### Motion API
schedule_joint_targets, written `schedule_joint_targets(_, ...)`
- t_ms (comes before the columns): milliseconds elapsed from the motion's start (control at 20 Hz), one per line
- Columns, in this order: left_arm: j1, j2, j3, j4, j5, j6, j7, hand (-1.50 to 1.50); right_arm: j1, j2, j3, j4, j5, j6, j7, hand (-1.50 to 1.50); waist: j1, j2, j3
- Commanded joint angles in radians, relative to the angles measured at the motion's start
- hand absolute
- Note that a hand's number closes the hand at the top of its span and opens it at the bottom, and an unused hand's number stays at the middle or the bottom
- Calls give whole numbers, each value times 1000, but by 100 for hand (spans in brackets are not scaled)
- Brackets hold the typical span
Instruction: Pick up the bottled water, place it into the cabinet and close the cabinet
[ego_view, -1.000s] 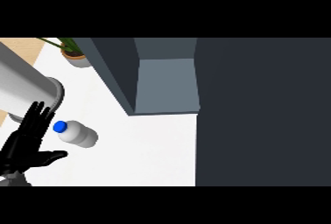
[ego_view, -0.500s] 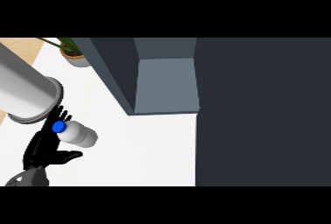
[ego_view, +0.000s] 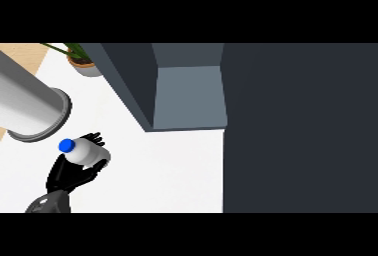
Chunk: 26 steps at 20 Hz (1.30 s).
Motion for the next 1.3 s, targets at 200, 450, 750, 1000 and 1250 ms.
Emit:
schedule_joint_targets(200, -54, 13, -43, 132, -110, 106, -199, 150, 63, -27, 1, -151, 0, -17, 40, -150, -3, 2, 0)
schedule_joint_targets(450, -7, -44, -101, 112, -196, 266, -380, 150, 86, -33, 0, -146, -1, -23, 17, -150, 4, -2, 1)
schedule_joint_targets(750, 57, -206, -154, 38, -236, 428, -431, 150, 107, -34, -1, -144, 11, -35, -8, -150, 23, -9, 3)
schedule_joint_targets(1000, 74, -236, -163, -17, -219, 380, -402, 150, 113, -52, -2, -144, -9, -32, 0, -150, 29, -10, 4)
schedule_joint_targets(1250, -2, -245, -285, -93, -108, 393, -256, 150, 69, -43, 7, -121, -9, -52, 18, -150, 28, -10, 4)
